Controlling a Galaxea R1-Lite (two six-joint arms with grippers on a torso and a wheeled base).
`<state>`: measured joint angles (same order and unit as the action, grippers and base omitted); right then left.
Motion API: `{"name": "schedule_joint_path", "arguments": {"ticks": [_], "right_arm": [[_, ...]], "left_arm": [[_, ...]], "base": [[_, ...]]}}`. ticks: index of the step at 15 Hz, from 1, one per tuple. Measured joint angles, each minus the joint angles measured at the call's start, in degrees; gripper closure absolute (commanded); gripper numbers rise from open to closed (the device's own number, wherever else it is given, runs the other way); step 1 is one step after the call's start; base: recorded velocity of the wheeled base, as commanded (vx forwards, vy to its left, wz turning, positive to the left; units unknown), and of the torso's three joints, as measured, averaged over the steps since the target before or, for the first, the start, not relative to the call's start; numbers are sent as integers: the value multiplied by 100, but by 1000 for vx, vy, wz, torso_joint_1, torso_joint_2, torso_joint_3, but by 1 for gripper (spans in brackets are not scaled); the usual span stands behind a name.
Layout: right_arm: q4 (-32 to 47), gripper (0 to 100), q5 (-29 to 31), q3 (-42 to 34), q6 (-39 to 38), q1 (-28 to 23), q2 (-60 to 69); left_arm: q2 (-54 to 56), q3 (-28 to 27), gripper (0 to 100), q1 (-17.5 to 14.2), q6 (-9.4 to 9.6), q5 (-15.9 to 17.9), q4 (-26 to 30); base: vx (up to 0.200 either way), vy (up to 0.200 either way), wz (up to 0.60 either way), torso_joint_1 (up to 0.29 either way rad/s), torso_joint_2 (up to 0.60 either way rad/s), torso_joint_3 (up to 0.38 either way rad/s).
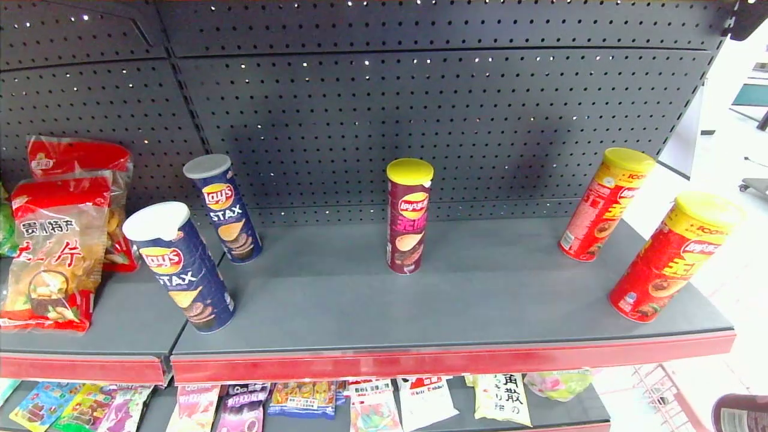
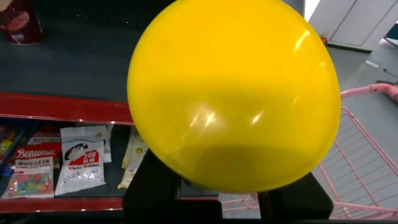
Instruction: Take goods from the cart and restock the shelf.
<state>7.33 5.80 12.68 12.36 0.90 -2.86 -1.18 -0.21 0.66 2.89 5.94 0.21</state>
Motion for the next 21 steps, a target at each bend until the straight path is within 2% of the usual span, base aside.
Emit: {"name": "schedule_joint_path", "arguments": {"ticks": [4,10,11,13,14,15,16,17,18,19,21], "right_arm": [[2,100,-564,-207,-361,-2,74],[0,100,-605,-699,-374,-72,234],[-5,100,-605,-719,-377,-72,249],[-2,100,-605,-730,-377,-72,251],[-5,100,-605,-734,-377,-69,249],[-5,100,-605,-739,-380,-66,249],[-5,100,-605,-739,-383,-63,245],[-2,100,-605,-741,-383,-60,235],[-2,100,-605,-741,-385,-60,223],[-2,100,-602,-741,-400,-63,213],[-2,100,-605,-741,-402,-72,212]], "left_arm": [[-22,7,0,5,-5,16,-11],[-60,5,0,41,-54,63,-10],[-77,-9,0,44,-134,52,-11],[-286,-327,0,46,-425,-22,-54],[-581,-666,0,61,-571,-26,-65],[-997,-1087,0,105,-611,30,-102],[-1497,-1534,0,197,-510,244,-111],[-2009,-1916,0,344,-378,618,-140],[-2477,-2227,0,617,-245,1169,-140],[-2944,-2517,0,959,-117,1570,-149],[-3734,-2900,0,1552,28,1883,-245]], "base": [[0,0,0,0,0,0],[0,0,0,0,0,0],[0,0,0,0,0,0],[0,0,0,0,0,0],[0,0,0,0,0,0],[0,0,0,0,0,0],[0,0,0,0,0,0],[0,0,0,0,0,0],[0,0,0,0,0,0],[0,0,0,0,0,0],[0,0,0,0,0,0]]}}
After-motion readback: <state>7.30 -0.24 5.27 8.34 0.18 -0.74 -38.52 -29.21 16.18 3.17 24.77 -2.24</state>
